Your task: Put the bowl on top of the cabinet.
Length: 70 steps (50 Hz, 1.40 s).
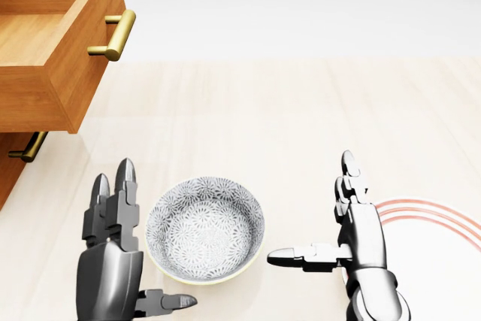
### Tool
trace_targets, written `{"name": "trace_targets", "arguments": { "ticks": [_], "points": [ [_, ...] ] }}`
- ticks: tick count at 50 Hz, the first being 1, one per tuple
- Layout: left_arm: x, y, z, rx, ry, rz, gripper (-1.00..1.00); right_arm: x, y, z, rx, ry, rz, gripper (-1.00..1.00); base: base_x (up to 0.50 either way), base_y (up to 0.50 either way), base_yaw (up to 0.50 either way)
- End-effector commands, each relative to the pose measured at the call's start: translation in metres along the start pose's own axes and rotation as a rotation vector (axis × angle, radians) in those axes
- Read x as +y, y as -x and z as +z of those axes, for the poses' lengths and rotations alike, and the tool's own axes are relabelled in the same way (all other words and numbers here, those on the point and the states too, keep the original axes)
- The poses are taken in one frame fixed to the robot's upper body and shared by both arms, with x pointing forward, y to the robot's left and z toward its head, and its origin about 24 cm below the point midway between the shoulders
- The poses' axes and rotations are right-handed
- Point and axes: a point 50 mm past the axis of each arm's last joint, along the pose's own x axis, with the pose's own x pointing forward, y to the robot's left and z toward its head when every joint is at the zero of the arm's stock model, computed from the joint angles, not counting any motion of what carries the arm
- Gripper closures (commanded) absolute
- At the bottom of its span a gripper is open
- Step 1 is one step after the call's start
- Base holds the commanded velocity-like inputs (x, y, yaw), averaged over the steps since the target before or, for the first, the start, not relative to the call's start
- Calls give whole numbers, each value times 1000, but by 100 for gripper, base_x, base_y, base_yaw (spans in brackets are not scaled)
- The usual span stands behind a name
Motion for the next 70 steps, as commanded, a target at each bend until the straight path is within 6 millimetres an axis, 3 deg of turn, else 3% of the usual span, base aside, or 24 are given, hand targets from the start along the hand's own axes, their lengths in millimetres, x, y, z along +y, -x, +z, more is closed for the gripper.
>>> {"name": "trace_targets", "arguments": {
  "ticks": [1,14,32,33,34,35,56,64,70],
  "points": [
    [-18,5,-3,-78,-186,-20,-100,-2,1,1,-5,-4,-3,-100,0,0,0],
    [-46,19,-13,-138,-335,-183,-100,-2,2,2,-9,-9,-6,-100,0,0,0],
    [-67,24,-18,-182,-406,-291,-98,-1,2,2,-12,-8,2,-100,0,0,0],
    [-66,24,-19,-172,-395,-287,50,-1,2,2,-12,-8,2,-100,0,0,0],
    [-66,25,-20,-169,-397,-294,94,-1,2,2,-12,-8,1,-100,0,0,0],
    [-67,25,-21,-177,-416,-299,98,-1,2,2,-12,-8,1,-100,0,0,0],
    [-69,29,-29,-162,-442,-325,98,0,4,5,-26,-17,13,-100,0,0,0],
    [-64,26,-26,-149,-414,-293,97,1,4,4,-28,-17,17,-100,0,0,0],
    [-48,21,-16,-117,-317,-197,97,1,4,4,-26,-15,19,-100,0,0,0]
  ]
}}
